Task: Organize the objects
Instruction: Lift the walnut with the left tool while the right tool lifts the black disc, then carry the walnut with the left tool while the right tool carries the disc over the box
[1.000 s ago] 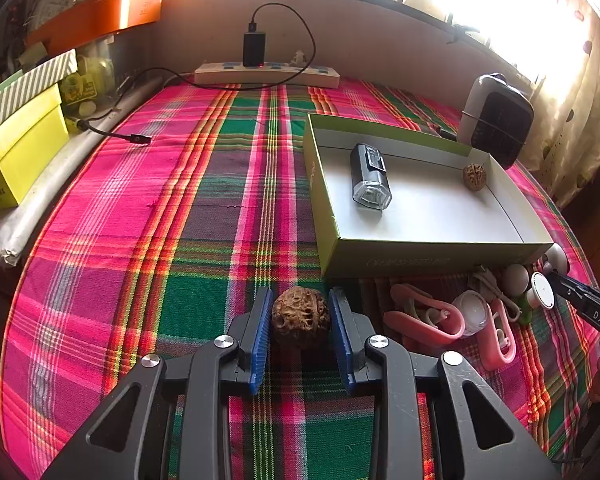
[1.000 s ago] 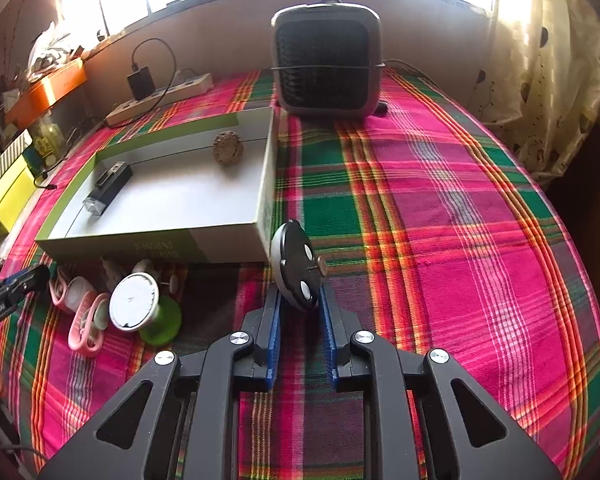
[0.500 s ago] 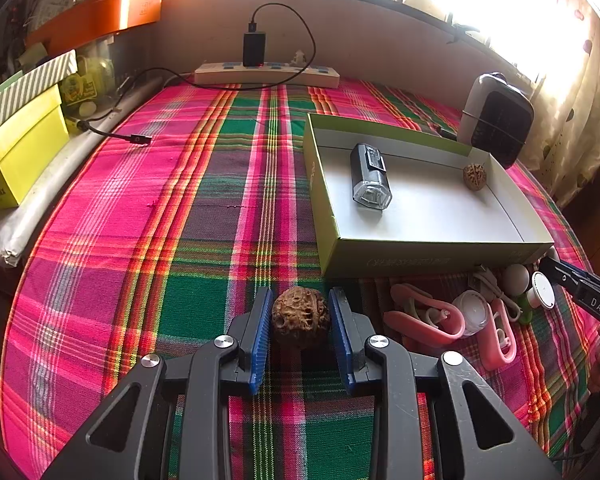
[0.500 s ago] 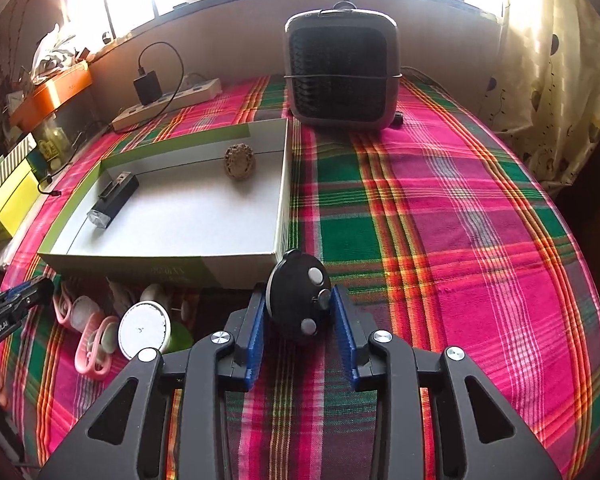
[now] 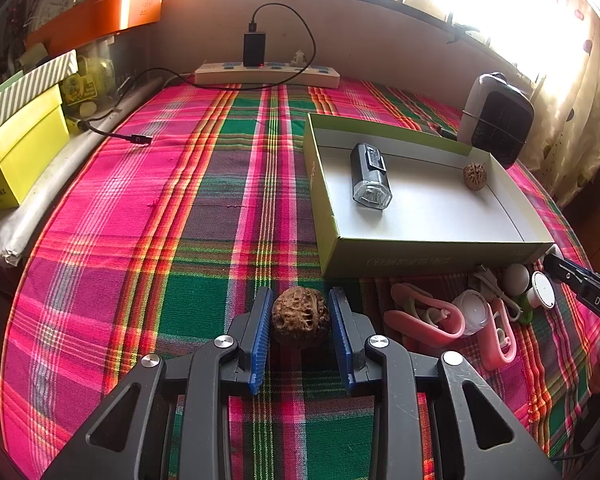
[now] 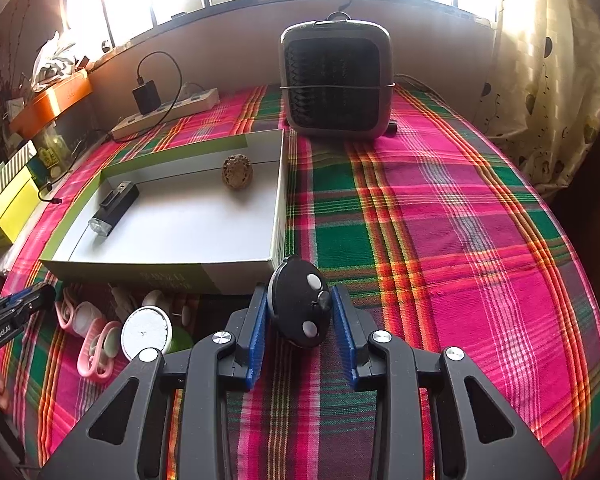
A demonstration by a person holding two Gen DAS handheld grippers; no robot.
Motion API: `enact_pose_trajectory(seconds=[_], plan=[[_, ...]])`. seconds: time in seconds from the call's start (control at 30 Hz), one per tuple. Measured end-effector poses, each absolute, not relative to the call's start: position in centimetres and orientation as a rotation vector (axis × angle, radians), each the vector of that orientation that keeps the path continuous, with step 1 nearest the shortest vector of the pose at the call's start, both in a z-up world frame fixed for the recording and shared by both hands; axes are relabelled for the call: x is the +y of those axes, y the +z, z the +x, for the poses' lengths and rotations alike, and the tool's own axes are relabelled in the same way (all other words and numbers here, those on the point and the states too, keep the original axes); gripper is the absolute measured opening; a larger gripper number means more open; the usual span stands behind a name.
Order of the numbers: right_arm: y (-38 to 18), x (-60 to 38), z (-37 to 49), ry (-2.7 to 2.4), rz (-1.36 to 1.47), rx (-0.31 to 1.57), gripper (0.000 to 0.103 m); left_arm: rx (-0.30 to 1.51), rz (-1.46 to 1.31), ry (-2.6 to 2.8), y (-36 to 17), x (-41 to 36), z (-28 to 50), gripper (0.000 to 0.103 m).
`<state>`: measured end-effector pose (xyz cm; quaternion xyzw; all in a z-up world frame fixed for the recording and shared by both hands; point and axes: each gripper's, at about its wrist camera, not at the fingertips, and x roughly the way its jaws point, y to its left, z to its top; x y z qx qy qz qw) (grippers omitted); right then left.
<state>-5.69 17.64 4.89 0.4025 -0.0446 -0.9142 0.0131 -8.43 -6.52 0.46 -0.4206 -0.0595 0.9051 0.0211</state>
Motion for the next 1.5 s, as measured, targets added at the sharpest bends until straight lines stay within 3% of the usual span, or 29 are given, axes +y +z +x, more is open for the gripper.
enact_pose_trajectory(seconds=[0.8,1.5], plan=[[5.1,17.7,-5.2,-2.849,1.252,-0.127,0.032,-0.185,-1.285,2.811,1.7,-6.9,-7.8,0.026],[9.9,16.4,-7.6,-2.799,1.09,-0.078,0.032,-0.092,-1.145,2.776,5.7,-3.6,-10.1,0.026]])
